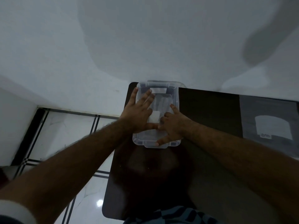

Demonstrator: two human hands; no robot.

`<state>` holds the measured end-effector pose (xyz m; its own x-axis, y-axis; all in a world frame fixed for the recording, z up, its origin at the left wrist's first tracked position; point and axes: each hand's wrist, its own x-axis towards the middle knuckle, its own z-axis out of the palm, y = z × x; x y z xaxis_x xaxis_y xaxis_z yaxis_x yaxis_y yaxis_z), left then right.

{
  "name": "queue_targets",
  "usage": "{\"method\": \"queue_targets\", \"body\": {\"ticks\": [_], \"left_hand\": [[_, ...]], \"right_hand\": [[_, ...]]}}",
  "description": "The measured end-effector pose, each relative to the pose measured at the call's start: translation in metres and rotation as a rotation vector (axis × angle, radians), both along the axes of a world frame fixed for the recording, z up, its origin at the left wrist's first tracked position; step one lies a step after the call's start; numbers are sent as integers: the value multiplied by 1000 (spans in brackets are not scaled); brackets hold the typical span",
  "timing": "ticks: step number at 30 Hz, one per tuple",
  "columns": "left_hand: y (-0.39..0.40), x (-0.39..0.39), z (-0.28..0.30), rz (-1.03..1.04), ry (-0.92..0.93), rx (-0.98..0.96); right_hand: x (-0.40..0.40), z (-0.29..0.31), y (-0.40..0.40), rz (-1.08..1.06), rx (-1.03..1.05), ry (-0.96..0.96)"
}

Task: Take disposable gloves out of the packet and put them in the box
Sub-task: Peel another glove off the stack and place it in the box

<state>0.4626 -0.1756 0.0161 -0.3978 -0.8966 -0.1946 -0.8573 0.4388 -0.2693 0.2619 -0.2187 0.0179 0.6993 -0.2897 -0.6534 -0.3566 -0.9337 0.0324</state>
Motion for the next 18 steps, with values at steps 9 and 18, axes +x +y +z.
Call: {"method": "queue_targets", "body": {"ticks": [9, 18], "left_hand": [[-7, 3, -1, 187, -26, 136], [-9, 1, -8, 174, -70, 120]], "right_hand": [[-1, -6, -11, 3, 27, 0], [10, 0, -24, -99, 20, 10]]}}
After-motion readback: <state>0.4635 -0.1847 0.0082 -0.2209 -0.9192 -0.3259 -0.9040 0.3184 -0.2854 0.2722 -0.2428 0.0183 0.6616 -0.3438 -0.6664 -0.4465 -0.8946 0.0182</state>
